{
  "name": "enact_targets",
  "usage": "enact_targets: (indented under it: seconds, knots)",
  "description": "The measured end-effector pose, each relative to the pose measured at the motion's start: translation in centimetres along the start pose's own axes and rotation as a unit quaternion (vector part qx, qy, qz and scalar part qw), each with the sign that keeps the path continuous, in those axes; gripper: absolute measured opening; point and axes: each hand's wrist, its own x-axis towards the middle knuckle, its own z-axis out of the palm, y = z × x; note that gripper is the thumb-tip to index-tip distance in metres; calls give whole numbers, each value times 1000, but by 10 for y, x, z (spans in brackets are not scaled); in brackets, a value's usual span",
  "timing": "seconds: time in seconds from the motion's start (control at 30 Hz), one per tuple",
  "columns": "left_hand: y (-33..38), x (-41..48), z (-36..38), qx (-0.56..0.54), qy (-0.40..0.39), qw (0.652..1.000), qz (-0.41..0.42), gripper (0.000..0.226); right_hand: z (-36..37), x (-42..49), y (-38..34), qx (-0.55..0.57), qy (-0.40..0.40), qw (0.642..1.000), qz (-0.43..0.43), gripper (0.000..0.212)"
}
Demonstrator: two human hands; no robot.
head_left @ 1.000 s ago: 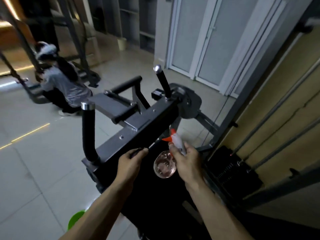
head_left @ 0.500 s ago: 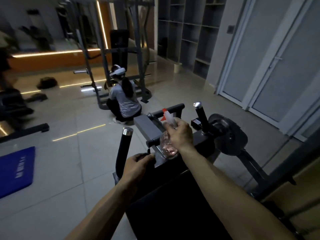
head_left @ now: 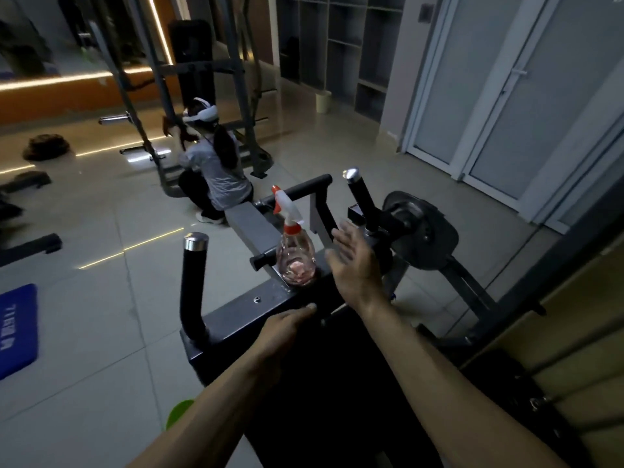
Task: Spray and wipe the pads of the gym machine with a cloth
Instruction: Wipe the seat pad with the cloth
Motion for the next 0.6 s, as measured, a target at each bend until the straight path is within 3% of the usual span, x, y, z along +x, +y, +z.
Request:
enact_targets:
  seconds: [0.1, 0.23, 0.33, 0.43, 0.5, 0.6]
  knots:
    - [-21, 27, 26, -81, 52, 994, -54, 43, -24, -49, 44, 7, 72, 997, 30, 33]
    - [-66, 65, 65, -50, 45, 993, -98, 55, -23, -114, 116, 13, -9, 992, 124, 40]
    - [-110, 91, 90, 20, 10, 988, -151, 59, -18, -142, 172, 27, 67, 977, 202, 34]
    - [-156, 121, 99, 127, -66, 970, -195, 61, -26, -149, 237, 104, 146, 927, 330, 28]
    - [-173, 140, 92, 258, -94, 946, -170, 51, -30, -150, 275, 167, 168, 879, 414, 27]
    - [-207, 198, 75, 518, -32, 853, -53, 65, -27, -143, 349, 195, 216, 819, 495, 28]
